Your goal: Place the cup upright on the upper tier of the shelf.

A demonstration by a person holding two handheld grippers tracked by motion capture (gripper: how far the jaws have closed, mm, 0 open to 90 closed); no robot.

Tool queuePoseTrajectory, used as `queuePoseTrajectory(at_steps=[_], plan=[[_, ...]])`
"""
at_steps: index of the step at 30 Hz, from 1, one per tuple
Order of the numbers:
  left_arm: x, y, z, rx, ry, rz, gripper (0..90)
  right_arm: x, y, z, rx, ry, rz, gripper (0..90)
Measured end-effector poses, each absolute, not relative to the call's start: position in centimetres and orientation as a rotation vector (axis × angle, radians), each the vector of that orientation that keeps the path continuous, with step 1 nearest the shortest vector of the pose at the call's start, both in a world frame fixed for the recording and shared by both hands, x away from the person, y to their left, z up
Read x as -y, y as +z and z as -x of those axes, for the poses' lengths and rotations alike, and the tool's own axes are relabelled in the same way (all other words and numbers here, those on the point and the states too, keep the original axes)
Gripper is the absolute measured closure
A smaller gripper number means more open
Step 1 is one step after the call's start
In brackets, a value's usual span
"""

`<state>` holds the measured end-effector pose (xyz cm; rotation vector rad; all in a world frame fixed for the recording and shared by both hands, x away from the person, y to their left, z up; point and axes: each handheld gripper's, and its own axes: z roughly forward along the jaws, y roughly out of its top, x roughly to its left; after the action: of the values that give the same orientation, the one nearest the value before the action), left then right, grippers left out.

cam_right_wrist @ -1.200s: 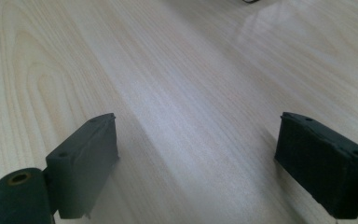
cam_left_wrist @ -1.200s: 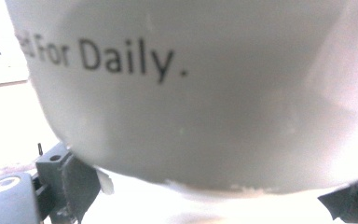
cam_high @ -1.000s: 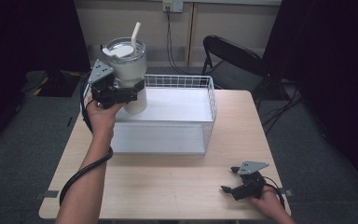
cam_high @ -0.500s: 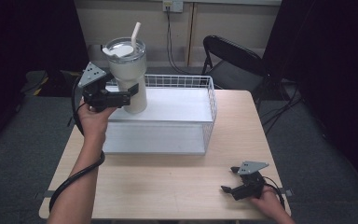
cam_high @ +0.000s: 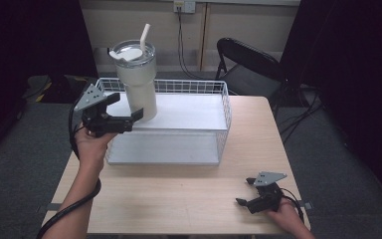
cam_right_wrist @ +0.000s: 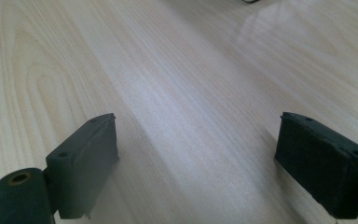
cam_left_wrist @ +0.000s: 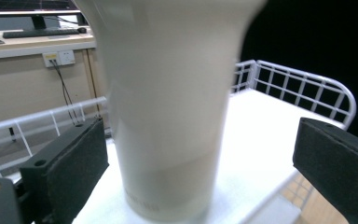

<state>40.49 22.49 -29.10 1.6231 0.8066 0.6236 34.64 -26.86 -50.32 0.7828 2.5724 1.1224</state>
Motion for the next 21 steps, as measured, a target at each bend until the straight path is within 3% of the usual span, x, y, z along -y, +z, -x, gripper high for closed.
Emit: queuePoseTrajectory(at_steps=[21], plan=[[-23.6,-36.4,-36.4,-0.817,0.486,-1.661,4.9,26.8,-50.3,-34.6,-2.572,1.122,-0.782,12.3]])
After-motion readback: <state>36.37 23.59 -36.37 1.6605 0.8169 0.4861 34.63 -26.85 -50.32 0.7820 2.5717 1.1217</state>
